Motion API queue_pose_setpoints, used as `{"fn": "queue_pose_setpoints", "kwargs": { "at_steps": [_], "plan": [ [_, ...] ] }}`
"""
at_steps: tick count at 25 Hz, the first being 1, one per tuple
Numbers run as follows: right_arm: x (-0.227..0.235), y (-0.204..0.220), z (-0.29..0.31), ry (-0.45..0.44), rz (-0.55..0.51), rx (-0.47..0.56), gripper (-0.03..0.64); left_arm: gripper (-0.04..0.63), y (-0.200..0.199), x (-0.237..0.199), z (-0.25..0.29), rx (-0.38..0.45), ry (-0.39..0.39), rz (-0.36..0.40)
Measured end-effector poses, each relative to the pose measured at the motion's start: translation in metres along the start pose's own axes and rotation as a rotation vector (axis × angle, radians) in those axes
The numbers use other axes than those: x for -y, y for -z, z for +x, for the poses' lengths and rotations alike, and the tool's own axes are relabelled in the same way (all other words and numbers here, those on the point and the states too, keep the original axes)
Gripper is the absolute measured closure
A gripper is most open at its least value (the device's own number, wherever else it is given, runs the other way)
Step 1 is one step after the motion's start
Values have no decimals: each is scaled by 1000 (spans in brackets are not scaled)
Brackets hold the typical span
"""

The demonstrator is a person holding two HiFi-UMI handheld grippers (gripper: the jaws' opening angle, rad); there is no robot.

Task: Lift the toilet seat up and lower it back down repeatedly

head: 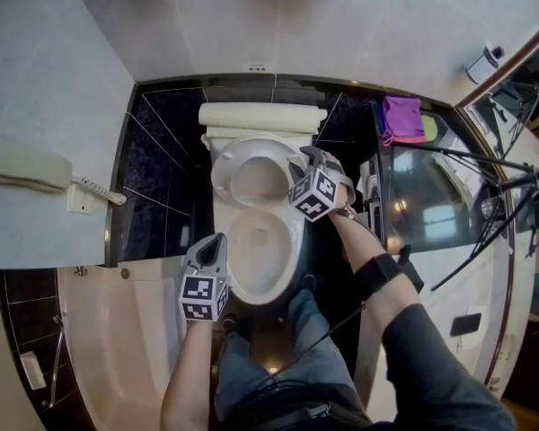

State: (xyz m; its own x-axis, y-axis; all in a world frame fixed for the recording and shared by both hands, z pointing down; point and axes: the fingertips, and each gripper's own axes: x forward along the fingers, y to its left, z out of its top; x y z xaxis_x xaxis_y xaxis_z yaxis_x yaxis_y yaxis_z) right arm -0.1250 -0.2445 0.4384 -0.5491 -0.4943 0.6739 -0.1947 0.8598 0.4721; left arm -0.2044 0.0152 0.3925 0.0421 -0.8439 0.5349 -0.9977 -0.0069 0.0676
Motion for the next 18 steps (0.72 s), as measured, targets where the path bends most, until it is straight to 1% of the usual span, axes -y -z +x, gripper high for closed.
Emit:
{"fn": "queue_pose_setpoints", "kwargs": {
  "at_steps": [4,6,10,14,15,16,18],
  "plan": [
    [-5,2,35,-34,-19,14,423,597,4,0,23,-19,-26,-15],
    [-5,5,50,-45,-24,15,453,598,7,1,33,-26,-32,-23],
    [-8,8,73,-69,-61,18,456,597,20,0,46,-51,-41,-32],
    [-6,12,88,-68,-102,17,477,597,30,-1,51,-67,-56,-56],
    [-6,12,90,-65,-113,17,502,597,32,-2,52,-69,-60,-61],
    [-5,11,91,-62,-123,18,512,597,34,-2,53,-70,-63,-66],
    [-5,11,92,-57,-128,20,511,597,38,-3,54,-76,-66,-72]
  ]
}}
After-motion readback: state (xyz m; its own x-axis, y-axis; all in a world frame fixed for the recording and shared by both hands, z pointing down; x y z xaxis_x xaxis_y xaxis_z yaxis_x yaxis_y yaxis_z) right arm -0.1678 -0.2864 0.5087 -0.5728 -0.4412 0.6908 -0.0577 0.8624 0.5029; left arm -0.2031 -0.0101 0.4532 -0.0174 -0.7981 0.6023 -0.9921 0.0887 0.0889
